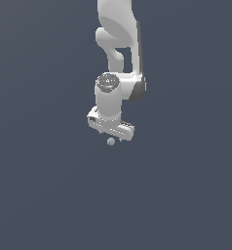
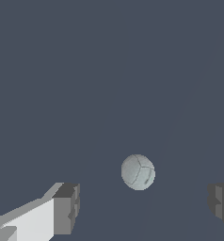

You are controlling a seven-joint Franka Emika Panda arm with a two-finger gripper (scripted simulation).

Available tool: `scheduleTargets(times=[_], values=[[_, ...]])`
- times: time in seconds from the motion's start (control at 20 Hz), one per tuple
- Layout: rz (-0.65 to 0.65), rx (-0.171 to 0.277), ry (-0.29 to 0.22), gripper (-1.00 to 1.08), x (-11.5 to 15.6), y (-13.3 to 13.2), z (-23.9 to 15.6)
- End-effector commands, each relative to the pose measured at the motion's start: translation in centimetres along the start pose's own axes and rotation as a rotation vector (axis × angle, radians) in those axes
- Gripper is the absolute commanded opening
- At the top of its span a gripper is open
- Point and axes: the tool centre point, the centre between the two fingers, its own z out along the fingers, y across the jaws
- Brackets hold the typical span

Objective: Pick up the object and move it to a goal position.

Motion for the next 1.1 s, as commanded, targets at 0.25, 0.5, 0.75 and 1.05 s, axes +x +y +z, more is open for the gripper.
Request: scheduleTargets(times=[0.25, 0.5, 0.75, 1.05], values=[[0.177, -0.001, -0.001, 1.0, -1.2, 0.8, 2.5], [0.244, -0.003, -0.001, 1.0, -1.7, 1.1, 3.5], [0.272, -0.004, -0.001, 1.0, -1.9, 1.3, 3.8], [0.268, -0.004, -0.001, 1.0, -1.9, 1.3, 4.3]])
